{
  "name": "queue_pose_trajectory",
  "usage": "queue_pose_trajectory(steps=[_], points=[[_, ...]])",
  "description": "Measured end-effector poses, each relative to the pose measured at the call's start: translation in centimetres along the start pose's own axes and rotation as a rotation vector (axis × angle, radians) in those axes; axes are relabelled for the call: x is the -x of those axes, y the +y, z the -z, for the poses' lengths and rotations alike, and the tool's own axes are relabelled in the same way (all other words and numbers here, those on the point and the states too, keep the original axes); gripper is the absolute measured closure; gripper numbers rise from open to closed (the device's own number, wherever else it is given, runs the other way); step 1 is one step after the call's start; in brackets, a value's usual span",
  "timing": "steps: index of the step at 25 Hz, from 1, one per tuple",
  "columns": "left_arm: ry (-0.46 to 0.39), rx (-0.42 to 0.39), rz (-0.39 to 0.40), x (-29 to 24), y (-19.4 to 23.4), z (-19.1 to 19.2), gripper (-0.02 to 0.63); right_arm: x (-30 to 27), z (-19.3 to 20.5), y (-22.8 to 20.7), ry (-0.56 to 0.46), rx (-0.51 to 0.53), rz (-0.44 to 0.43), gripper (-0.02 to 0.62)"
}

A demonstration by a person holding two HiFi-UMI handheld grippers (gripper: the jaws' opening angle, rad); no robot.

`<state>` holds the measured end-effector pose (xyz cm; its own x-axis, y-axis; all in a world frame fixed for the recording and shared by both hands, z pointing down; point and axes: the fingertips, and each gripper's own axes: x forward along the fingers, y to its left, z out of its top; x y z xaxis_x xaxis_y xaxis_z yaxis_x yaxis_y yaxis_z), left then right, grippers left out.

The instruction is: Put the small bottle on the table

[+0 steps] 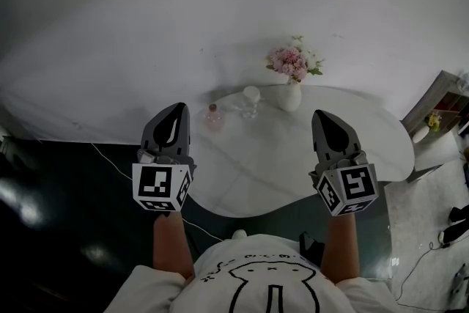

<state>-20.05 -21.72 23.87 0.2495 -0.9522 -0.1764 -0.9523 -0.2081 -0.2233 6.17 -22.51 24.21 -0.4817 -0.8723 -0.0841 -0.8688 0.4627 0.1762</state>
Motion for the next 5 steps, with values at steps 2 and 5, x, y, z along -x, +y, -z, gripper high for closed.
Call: queue_pose_trajectory(steps=[2,5], points=[[-0.002,-0.002,0.003,0.04,-0.02,0.00,0.601,-0.07,0.02,0.08,0.000,0.003,0.000,0.604],[-0.004,-0.006,0.007,0.24,-0.02,0.20,0.601,-0.15,0.17,0.39,-0.002,0.003,-0.002,0.604]])
